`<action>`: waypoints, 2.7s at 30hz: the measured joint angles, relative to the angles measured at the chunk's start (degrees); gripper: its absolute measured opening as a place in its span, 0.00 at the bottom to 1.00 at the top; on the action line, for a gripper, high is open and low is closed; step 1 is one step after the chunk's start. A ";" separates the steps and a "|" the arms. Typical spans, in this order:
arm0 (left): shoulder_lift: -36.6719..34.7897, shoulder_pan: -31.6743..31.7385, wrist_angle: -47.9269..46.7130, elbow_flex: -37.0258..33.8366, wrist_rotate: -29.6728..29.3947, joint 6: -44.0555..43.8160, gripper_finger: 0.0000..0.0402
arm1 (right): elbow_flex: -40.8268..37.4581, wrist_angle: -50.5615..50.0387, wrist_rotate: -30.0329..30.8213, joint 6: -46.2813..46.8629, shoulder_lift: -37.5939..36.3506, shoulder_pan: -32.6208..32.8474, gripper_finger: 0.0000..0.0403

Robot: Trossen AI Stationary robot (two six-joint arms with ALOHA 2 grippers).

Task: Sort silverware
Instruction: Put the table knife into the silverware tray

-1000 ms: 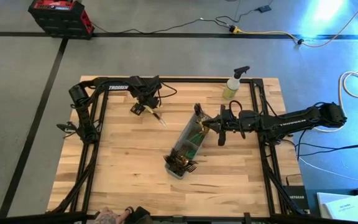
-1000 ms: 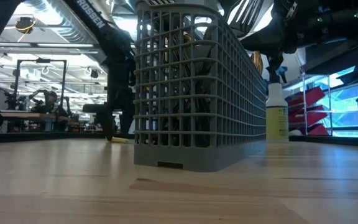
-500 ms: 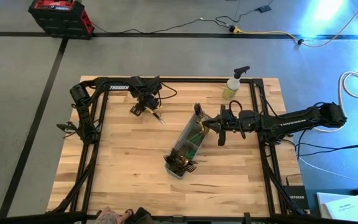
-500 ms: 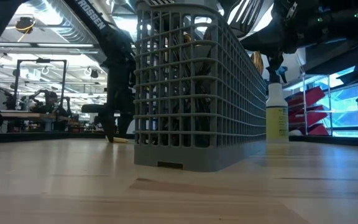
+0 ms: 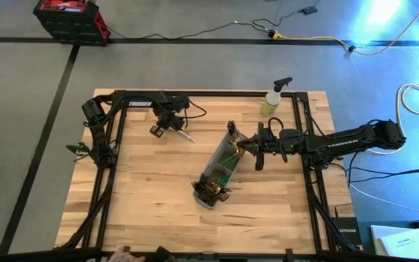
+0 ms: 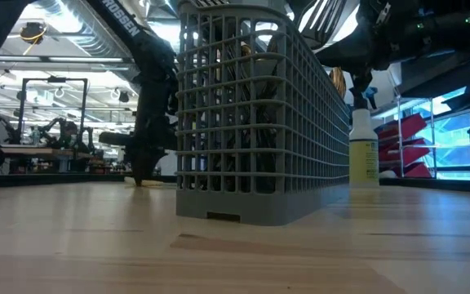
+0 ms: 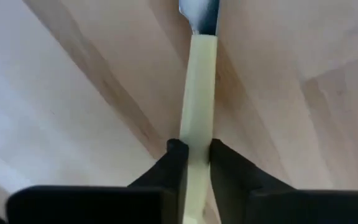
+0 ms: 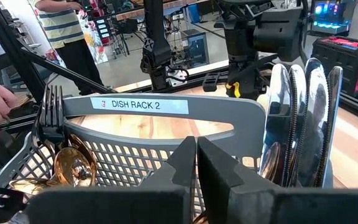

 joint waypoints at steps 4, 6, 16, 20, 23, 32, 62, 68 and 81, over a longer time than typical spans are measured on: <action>0.04 -1.26 -6.57 2.96 0.09 -3.99 0.05 | 0.00 0.05 -0.02 -0.68 0.00 0.00 0.00; -0.30 -1.84 -10.23 5.06 0.17 -6.13 0.03 | -0.06 0.60 -0.02 -0.96 0.02 0.00 0.00; -12.66 -5.11 -26.24 18.66 0.29 -11.13 0.00 | -0.11 1.35 -1.06 -0.92 0.07 0.00 0.00; -18.66 -5.49 -29.72 24.98 -0.13 -13.15 0.00 | -0.11 1.47 -1.36 -0.87 0.09 0.00 0.00; -22.61 -5.49 -30.50 29.04 -0.47 -14.72 0.00 | -0.11 1.57 -1.57 -0.76 0.09 0.00 0.00; -33.79 -4.89 -17.25 30.68 14.49 -23.21 0.01 | -0.13 2.54 -1.64 -0.05 0.11 0.00 0.00; -32.70 -0.45 19.60 -25.00 19.58 -24.89 0.87 | -0.07 3.05 -3.41 0.07 0.02 0.02 0.00; -24.29 0.28 18.95 -25.02 15.76 -23.43 0.88 | -0.07 2.78 -3.41 0.04 0.02 0.02 0.00; -15.58 2.65 18.01 -19.48 11.57 -20.74 0.85 | 0.00 1.48 -3.40 -0.44 0.00 0.00 0.00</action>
